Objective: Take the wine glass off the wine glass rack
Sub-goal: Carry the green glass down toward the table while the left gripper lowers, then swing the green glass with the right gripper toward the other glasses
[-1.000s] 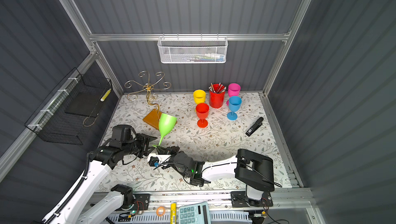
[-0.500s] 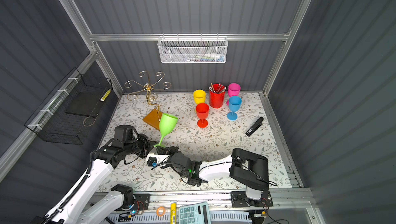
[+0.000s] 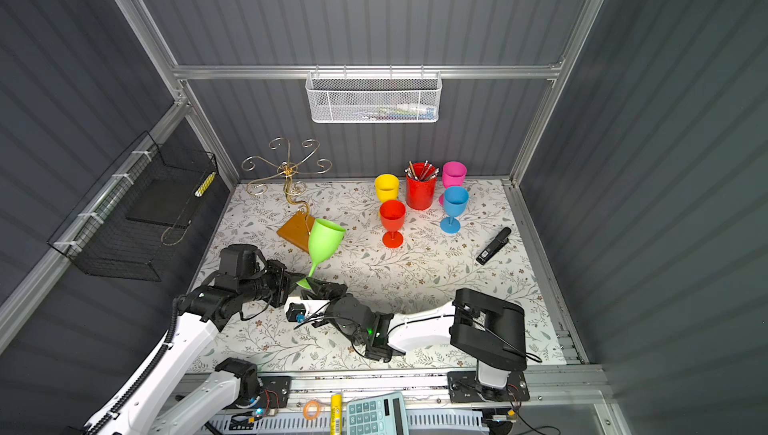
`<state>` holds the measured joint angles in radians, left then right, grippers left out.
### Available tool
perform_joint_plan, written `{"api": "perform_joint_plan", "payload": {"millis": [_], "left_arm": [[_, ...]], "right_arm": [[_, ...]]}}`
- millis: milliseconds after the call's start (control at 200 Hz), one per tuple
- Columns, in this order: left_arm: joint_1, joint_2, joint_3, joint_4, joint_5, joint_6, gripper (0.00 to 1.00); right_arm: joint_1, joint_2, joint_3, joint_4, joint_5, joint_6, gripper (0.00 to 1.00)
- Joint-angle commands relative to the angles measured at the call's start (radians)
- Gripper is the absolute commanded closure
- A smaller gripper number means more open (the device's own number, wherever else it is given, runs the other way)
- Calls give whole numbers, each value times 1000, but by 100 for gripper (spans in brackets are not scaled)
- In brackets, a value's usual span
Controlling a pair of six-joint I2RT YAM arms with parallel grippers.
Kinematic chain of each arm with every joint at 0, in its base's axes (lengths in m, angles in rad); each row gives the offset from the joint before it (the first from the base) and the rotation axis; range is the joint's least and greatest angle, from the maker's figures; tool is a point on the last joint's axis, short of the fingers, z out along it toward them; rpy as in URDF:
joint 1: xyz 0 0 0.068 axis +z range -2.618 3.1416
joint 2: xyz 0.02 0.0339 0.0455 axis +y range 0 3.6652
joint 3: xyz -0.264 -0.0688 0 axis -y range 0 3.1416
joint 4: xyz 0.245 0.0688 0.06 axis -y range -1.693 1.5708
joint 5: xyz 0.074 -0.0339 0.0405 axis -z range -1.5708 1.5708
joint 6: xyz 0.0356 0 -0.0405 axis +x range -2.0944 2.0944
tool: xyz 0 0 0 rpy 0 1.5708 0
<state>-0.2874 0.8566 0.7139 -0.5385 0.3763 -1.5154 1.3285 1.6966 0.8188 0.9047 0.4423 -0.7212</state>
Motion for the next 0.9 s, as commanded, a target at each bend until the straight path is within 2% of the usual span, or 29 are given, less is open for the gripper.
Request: {"api": "perform_joint_plan", "payload": {"millis": [0, 155, 285, 435, 610, 750, 896], "left_arm": [[-6, -9, -21, 45, -8, 17, 100], [-5, -10, -58, 102, -22, 17, 100], [-6, -2, -89, 166, -16, 46, 100], [-6, 13, -112, 226, 5, 108, 100], [-6, 24, -139, 303, 12, 184, 100], [-6, 42, -153, 376, 20, 257, 100], [-6, 72, -180, 511, 51, 313, 100]], "right_arm": [[4, -62, -34, -14, 17, 38, 45], [6, -169, -107, -61, 37, 94, 27], [1, -290, -150, -171, 59, 165, 23], [-19, -462, -135, -429, 22, 321, 23], [-159, -623, -61, -697, -114, 521, 26], [-273, -658, 51, -870, -257, 698, 29], [-366, -602, 230, -1076, -380, 859, 35]]}}
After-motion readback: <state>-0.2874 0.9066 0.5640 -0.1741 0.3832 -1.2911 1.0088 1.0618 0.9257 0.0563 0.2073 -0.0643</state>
